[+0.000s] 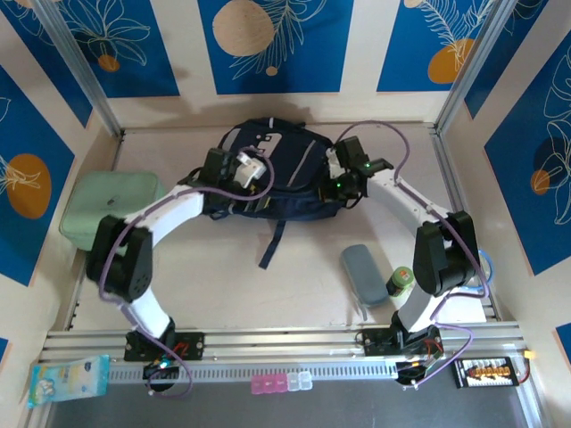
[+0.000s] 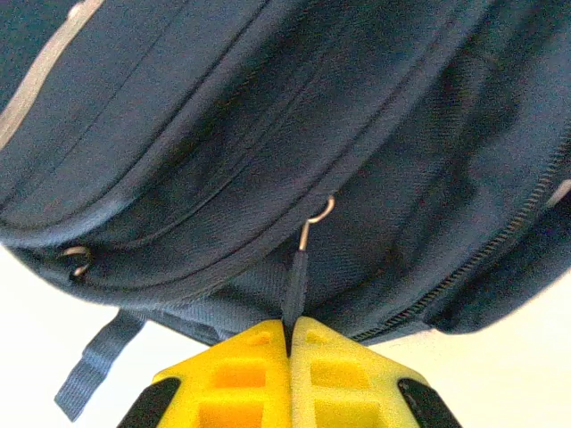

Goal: Pack the student bag

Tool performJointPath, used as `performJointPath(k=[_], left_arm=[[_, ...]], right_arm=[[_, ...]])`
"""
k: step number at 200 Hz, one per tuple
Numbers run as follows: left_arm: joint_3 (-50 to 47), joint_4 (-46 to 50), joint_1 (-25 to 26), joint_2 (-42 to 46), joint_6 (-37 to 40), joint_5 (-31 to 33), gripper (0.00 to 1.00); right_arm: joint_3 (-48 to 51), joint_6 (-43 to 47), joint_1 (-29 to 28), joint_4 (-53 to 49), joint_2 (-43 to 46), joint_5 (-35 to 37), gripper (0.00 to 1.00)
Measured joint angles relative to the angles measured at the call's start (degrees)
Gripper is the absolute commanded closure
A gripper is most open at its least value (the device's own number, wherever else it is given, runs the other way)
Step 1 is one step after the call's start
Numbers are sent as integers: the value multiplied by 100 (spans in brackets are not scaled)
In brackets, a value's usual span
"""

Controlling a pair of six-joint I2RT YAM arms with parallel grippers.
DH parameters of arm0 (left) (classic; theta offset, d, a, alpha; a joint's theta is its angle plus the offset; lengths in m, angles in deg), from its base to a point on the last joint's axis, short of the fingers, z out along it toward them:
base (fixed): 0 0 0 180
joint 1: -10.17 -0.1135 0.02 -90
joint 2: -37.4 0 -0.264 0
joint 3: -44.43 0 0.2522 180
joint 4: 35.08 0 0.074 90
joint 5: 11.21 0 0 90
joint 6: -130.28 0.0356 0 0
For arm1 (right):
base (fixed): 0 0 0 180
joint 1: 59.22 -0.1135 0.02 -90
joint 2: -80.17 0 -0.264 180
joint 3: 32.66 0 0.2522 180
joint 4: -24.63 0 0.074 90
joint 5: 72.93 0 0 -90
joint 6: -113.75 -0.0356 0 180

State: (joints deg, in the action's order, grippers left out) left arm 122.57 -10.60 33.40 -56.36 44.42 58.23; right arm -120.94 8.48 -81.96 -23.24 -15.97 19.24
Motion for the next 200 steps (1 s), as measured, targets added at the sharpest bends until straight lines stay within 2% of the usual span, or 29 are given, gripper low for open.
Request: performJointPath(k=[45, 71, 100, 136, 163, 182, 200], left_arm=[[-1582, -791, -9, 1665, -2271, 662, 41], [-2162, -839, -9, 2055, -3620, 1021, 42], [-2649, -861, 20, 2365, -4837, 1202, 39], [-2999, -994, 31, 2933, -5963, 1405, 38], [-3064, -1298, 31, 3012, -6614, 1460, 38], [-3104, -1648, 31, 2887, -7010, 1429, 42], [-3101, -2076, 63, 2559, -7322, 1314, 49]], right_arm=[[420, -391, -920, 656, 109, -881, 100], [411, -575, -1436, 1036, 28, -1224, 100], [348, -682, -1711, 1331, -256, -1515, 100], [219, -734, -1775, 1473, -529, -1755, 100], [216, -734, -1781, 1558, -546, -1849, 100], [214, -737, -1784, 1569, -546, -1871, 100], [214, -737, -1792, 1574, -546, -1867, 100]])
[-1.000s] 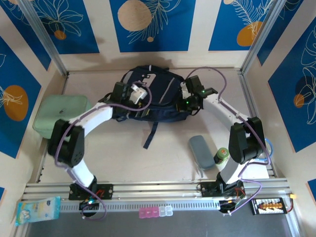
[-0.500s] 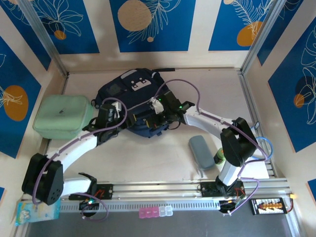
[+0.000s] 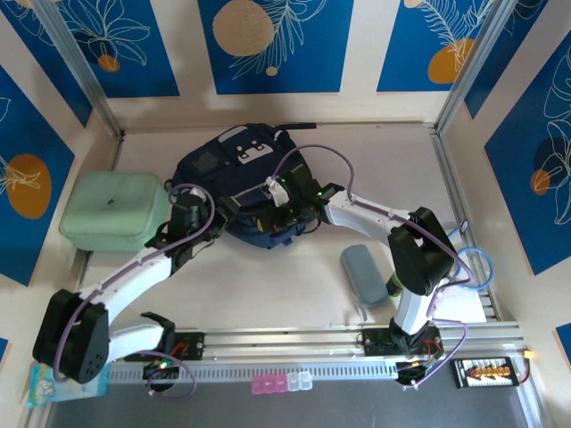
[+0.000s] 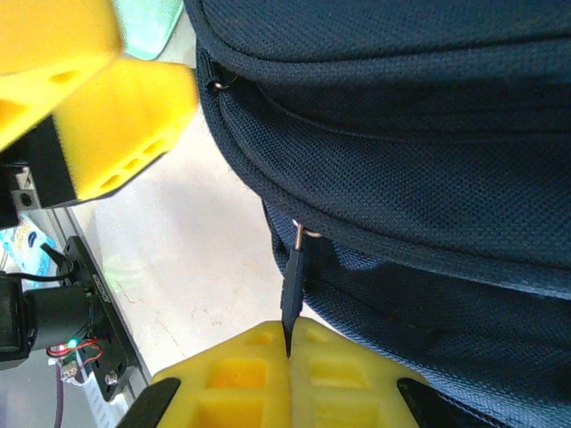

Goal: Pack the student bag

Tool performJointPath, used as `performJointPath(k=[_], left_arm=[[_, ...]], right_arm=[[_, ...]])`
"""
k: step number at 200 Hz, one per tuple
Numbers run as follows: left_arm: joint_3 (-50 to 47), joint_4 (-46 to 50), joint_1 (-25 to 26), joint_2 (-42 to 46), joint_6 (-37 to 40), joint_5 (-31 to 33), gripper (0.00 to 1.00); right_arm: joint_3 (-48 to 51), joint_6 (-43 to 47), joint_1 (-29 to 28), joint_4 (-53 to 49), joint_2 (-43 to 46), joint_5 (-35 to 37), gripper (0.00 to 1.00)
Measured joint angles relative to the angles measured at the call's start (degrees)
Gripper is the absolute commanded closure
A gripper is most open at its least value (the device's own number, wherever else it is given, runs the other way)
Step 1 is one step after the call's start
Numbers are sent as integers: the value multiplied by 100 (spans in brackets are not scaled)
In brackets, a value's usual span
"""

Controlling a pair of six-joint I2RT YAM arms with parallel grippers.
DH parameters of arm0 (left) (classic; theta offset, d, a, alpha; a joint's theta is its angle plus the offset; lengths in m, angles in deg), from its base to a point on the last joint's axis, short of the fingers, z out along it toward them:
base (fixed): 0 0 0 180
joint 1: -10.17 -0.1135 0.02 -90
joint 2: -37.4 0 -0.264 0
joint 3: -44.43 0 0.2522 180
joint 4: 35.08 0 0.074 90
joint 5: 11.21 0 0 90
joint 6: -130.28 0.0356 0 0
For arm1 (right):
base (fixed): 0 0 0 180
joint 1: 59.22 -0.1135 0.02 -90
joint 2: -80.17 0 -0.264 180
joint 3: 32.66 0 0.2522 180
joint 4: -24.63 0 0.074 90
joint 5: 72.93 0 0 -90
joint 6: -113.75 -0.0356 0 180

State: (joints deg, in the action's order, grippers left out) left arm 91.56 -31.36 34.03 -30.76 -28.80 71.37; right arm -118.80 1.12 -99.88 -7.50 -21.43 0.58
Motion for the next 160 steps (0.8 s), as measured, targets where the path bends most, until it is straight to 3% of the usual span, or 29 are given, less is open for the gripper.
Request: performJointPath(k=[58, 108, 119, 136, 160], left_arm=[[0, -542, 81, -496, -396, -96, 65], [0, -710, 116, -761, -492, -57, 100], [0, -708, 118, -769, -479, -57, 100], [2, -708, 118, -769, -459, -57, 100], [2, -706, 118, -767, -461, -59, 100]], right_arm=[[0, 4, -55, -39, 9, 321, 100], [0, 68, -166, -205, 157, 1180, 100], [0, 90, -177, -269, 210, 1381, 93], [-4, 142, -184, -363, 304, 1609, 72], [-81, 197, -188, -468, 417, 1735, 64]])
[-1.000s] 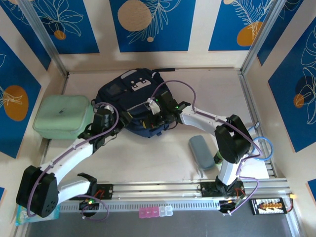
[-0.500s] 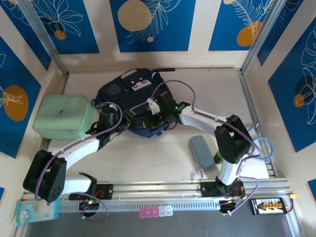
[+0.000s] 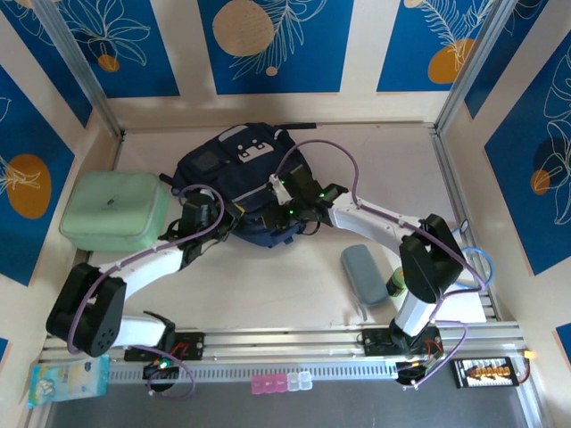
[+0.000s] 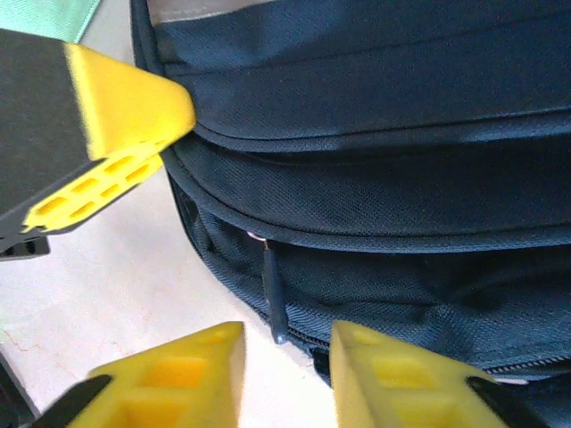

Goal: Pack the student bag

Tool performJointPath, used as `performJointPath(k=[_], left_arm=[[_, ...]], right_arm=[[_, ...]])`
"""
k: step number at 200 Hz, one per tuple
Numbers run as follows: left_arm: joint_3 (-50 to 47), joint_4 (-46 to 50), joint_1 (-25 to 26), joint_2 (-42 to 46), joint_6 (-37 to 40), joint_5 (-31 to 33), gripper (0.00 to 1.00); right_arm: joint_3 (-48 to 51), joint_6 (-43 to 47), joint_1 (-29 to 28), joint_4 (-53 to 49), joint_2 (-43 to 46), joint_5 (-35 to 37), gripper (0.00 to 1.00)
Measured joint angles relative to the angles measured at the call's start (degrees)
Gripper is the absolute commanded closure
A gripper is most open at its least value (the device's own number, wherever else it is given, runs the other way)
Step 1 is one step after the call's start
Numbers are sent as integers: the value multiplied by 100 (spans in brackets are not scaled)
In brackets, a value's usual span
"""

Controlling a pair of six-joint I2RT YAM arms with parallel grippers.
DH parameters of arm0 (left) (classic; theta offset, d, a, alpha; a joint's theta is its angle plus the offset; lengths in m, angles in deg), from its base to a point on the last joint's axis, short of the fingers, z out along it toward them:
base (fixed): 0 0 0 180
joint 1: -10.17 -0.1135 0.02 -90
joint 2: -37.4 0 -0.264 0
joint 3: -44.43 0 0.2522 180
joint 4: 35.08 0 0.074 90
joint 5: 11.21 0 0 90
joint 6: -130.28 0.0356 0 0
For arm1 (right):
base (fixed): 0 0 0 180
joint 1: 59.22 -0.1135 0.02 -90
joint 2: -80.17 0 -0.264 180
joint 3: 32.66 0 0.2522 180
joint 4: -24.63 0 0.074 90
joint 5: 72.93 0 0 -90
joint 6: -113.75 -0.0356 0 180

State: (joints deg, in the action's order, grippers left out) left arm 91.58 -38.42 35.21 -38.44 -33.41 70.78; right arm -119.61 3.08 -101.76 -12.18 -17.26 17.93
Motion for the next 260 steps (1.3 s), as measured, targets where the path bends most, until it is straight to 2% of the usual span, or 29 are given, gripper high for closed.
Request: performJointPath(k=[30, 103, 136, 179, 217, 230, 260], left_arm=[[0, -4, 0, 2, -90, -2, 100], [9, 2, 0, 57, -105, -2, 100], [9, 13, 0, 57, -103, -2, 100], [9, 20, 0, 57, -103, -2, 100], [9, 22, 0, 59, -103, -2, 100], [9, 44, 0, 68, -103, -2, 100], [9, 131, 0, 146, -83, 20, 100]], right_arm=[[-295, 24, -7, -59, -57, 2, 59], [-702, 26, -11, -363, -675, -33, 61], [-706, 94, -57, -433, -706, -48, 69], [-708, 227, -225, -494, -793, -17, 72], [-715, 306, -236, -514, -866, 94, 96], [-728, 291, -245, -527, -866, 192, 100], [-684, 258, -232, -505, -796, 544, 100]])
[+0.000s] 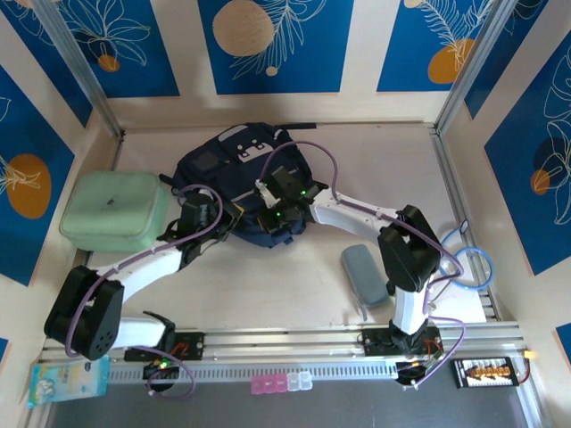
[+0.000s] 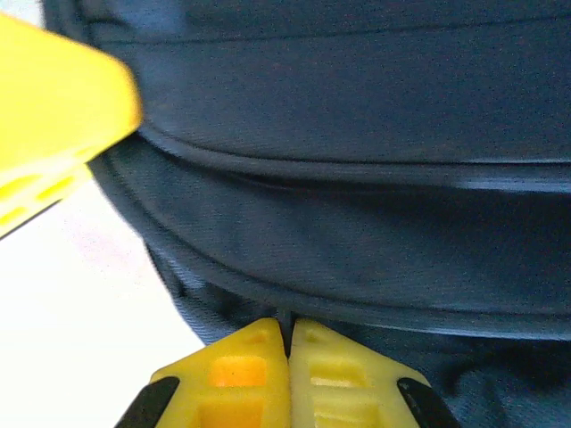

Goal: Pack the student bag

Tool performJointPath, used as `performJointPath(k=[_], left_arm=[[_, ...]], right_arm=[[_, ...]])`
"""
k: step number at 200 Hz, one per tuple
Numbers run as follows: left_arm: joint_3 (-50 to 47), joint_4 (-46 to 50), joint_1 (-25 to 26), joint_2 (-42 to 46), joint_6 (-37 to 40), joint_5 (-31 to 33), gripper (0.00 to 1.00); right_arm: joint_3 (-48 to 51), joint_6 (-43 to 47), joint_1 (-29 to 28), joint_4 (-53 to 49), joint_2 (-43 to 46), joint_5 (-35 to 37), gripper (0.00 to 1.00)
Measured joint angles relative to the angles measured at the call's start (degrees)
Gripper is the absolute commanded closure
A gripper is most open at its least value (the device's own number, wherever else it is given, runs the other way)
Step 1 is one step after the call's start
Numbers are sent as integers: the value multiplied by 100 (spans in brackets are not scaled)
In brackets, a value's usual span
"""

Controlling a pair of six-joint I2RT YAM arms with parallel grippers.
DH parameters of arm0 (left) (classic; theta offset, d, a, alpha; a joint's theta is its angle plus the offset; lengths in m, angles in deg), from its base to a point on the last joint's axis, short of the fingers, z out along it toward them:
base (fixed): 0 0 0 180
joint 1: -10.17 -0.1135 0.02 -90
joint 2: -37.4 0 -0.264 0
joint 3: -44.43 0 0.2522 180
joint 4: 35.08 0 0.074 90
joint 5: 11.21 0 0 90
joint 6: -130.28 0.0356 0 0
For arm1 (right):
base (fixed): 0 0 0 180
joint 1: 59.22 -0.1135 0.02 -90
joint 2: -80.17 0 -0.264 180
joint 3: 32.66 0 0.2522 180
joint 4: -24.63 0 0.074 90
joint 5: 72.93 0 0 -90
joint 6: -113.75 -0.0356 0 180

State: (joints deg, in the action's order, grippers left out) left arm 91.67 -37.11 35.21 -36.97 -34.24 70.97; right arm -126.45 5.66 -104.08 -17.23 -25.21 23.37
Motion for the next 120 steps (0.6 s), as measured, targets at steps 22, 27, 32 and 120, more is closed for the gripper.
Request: performJointPath(k=[22, 27, 32, 120], left_arm=[[0, 94, 0, 129, 9, 13, 100], [0, 129, 0, 164, 26, 22, 100], [0, 162, 0, 197, 39, 26, 100], [417, 610, 22, -2, 610, -291, 100]], right_arm=[[295, -4, 199, 11, 299, 411, 100], [363, -20, 289, -4, 367, 529, 100], [420, -42, 402, -24, 420, 632, 100], [516, -605, 1451, -411, 616, 1178, 100]])
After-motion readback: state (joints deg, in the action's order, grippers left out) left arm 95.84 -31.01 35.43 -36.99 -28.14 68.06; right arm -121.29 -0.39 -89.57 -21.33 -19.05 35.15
